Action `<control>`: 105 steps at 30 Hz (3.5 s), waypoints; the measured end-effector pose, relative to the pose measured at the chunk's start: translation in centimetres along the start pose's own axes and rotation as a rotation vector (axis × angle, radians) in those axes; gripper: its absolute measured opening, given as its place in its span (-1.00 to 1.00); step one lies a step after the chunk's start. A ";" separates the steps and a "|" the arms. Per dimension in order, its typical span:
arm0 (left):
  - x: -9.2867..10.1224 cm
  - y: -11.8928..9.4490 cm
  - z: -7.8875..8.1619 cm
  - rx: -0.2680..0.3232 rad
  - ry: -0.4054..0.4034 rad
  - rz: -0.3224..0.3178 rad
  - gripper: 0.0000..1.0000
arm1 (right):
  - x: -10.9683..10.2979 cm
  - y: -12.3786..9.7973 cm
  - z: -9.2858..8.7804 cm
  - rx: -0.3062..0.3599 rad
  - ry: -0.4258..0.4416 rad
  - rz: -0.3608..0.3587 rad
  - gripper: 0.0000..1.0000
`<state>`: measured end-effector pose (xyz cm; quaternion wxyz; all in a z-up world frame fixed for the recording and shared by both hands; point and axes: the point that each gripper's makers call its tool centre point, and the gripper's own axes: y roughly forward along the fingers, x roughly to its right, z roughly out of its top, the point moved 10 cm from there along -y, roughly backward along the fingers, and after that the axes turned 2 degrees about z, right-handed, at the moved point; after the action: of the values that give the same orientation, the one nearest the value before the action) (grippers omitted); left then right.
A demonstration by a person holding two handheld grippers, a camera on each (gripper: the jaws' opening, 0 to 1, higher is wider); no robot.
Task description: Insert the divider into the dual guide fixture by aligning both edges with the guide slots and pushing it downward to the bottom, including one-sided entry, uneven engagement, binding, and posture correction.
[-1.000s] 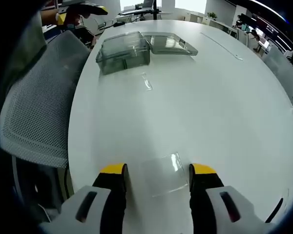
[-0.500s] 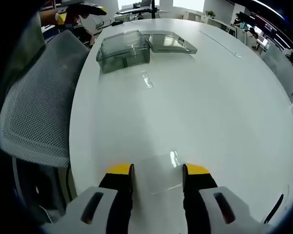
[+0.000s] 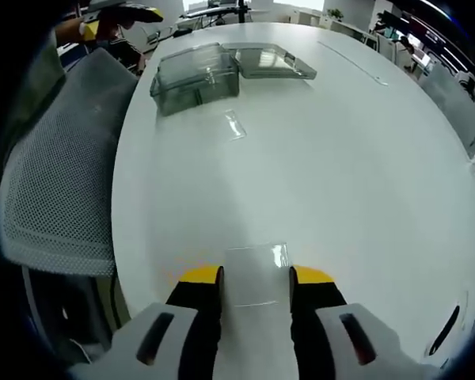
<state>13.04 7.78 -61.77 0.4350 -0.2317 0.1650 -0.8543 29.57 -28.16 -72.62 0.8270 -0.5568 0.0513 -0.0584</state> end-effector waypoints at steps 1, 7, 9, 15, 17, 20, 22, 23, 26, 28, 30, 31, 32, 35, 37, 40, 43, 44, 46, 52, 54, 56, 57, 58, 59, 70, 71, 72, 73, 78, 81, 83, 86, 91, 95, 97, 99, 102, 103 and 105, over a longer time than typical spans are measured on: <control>0.0 0.0 0.0 0.004 -0.002 -0.001 0.31 | 0.0 0.0 0.0 -0.004 0.002 -0.002 -0.42; 0.1 0.1 0.0 0.005 -0.001 -0.006 0.31 | -0.2 -0.1 0.1 -0.016 -0.001 -0.011 -0.43; 0.2 0.0 0.0 0.005 -0.002 -0.007 0.31 | -0.1 0.0 0.1 -0.022 -0.004 -0.013 -0.43; 0.4 0.0 0.1 0.005 -0.003 -0.008 0.31 | -0.1 0.0 0.3 -0.039 -0.024 -0.009 -0.42; 0.3 0.0 0.1 0.007 -0.005 -0.008 0.31 | -0.1 0.1 0.4 -0.043 -0.030 -0.008 -0.42; 0.3 0.0 0.0 0.007 -0.006 -0.009 0.31 | 0.0 0.0 0.5 -0.050 -0.027 0.000 -0.41; 0.3 0.1 0.1 0.008 -0.008 -0.010 0.31 | 0.0 0.0 0.6 -0.054 -0.031 0.005 -0.41; 0.3 0.1 0.1 0.009 -0.009 -0.011 0.31 | 0.0 0.1 0.6 -0.056 -0.031 0.006 -0.41; 0.2 0.1 0.0 0.009 -0.011 -0.012 0.31 | 0.1 0.1 0.7 -0.061 -0.030 0.016 -0.39; 0.2 0.2 0.1 0.010 -0.013 -0.011 0.31 | 0.2 0.1 0.8 -0.064 -0.033 0.020 -0.38; 0.1 0.2 0.1 0.011 -0.014 -0.010 0.31 | 0.3 0.2 0.8 -0.069 -0.038 0.025 -0.38; 0.1 0.2 0.1 0.012 -0.016 -0.010 0.31 | 0.3 0.2 0.9 -0.072 -0.042 0.028 -0.38; 0.0 0.2 0.0 0.013 -0.017 -0.009 0.31 | 0.3 0.1 0.9 -0.076 -0.049 0.030 -0.38; 0.0 0.2 0.0 0.013 -0.017 -0.010 0.31 | 0.3 0.2 1.2 -0.095 -0.066 0.033 -0.40; -0.1 0.3 0.0 0.015 -0.019 -0.010 0.31 | 0.4 0.3 1.4 -0.109 -0.074 0.033 -0.42; -0.1 0.3 -0.1 0.016 -0.018 -0.010 0.31 | 0.2 0.4 1.9 -0.150 -0.090 0.037 -0.43; -0.2 0.2 -0.1 0.019 -0.021 -0.008 0.31 | 0.2 0.4 2.1 -0.172 -0.090 0.037 -0.44; -0.2 0.1 -0.1 0.020 -0.022 -0.008 0.31 | 0.3 0.5 2.2 -0.179 -0.090 0.036 -0.44; -0.2 0.1 -0.1 0.021 -0.020 -0.008 0.31 | 0.2 0.5 2.3 -0.190 -0.090 0.034 -0.45; -0.3 -0.1 -0.1 0.028 -0.019 -0.007 0.31 | 0.0 0.5 2.5 -0.211 -0.099 0.030 -0.46; -0.3 -0.2 -0.1 0.029 -0.017 -0.007 0.31 | -0.1 0.5 2.6 -0.215 -0.101 0.024 -0.46; -0.2 -0.2 -0.1 0.030 -0.018 -0.008 0.31 | -0.2 0.6 2.6 -0.216 -0.106 0.025 -0.46; -0.2 -0.2 -0.1 0.030 -0.017 -0.008 0.31 | -0.2 0.5 2.6 -0.217 -0.105 0.023 -0.46; -0.1 -0.3 0.0 0.030 -0.016 -0.009 0.31 | -0.3 0.5 2.7 -0.218 -0.111 0.020 -0.46; -0.1 -0.3 0.0 0.030 -0.016 -0.009 0.31 | -0.3 0.5 2.7 -0.219 -0.110 0.017 -0.46; -0.1 -0.3 -0.1 0.035 -0.018 -0.017 0.30 | -1.0 -0.6 4.7 -0.175 -0.131 -0.019 -0.46; -0.2 -0.2 -0.1 0.035 -0.019 -0.018 0.30 | -1.1 -0.7 4.9 -0.169 -0.132 -0.022 -0.46; -0.2 -0.2 -0.1 0.036 -0.020 -0.019 0.30 | -1.4 -0.9 5.3 -0.160 -0.139 -0.031 -0.46; -0.2 -0.2 -0.2 0.037 -0.021 -0.020 0.30 | -1.6 -1.1 5.6 -0.156 -0.144 -0.033 -0.46; -0.3 -0.1 -0.3 0.036 -0.025 -0.026 0.28 | -2.6 -1.9 7.6 -0.121 -0.170 -0.066 -0.46; -0.3 -0.1 -0.5 0.034 -0.029 -0.030 0.28 | -3.5 -2.3 8.8 -0.098 -0.195 -0.079 -0.46; -0.4 -0.1 -0.5 0.033 -0.026 -0.034 0.27 | -4.0 -2.5 9.4 -0.088 -0.205 -0.085 -0.46; -0.4 0.0 -0.6 0.033 -0.027 -0.038 0.27 | -4.6 -2.9 10.1 -0.074 -0.220 -0.095 -0.46; -0.5 0.0 -0.7 0.032 -0.026 -0.047 0.25 | -5.5 -3.4 11.0 -0.060 -0.239 -0.112 -0.46; -0.5 0.0 -0.7 0.034 -0.030 -0.052 0.24 | -6.2 -3.8 11.6 -0.045 -0.251 -0.124 -0.46; -0.4 0.0 -0.7 0.032 -0.031 -0.057 0.23 | -6.5 -4.0 11.9 -0.034 -0.252 -0.132 -0.46; -0.4 0.1 -0.7 0.027 -0.033 -0.064 0.23 | -6.9 -4.3 12.3 -0.024 -0.261 -0.140 -0.46; -0.3 0.1 -0.6 0.022 -0.028 -0.071 0.23 | -7.3 -4.6 12.9 -0.008 -0.269 -0.150 -0.46; -0.3 0.1 -0.6 0.022 -0.028 -0.072 0.23 | -7.4 -4.7 13.1 -0.002 -0.274 -0.154 -0.46; -0.4 0.2 -0.5 0.022 -0.028 -0.074 0.22 | -7.8 -4.9 13.5 0.007 -0.281 -0.159 -0.46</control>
<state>13.09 8.04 -62.36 0.4080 -0.2447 0.1406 -0.8683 23.73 -16.45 -62.88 0.8208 -0.5588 -0.1092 -0.0456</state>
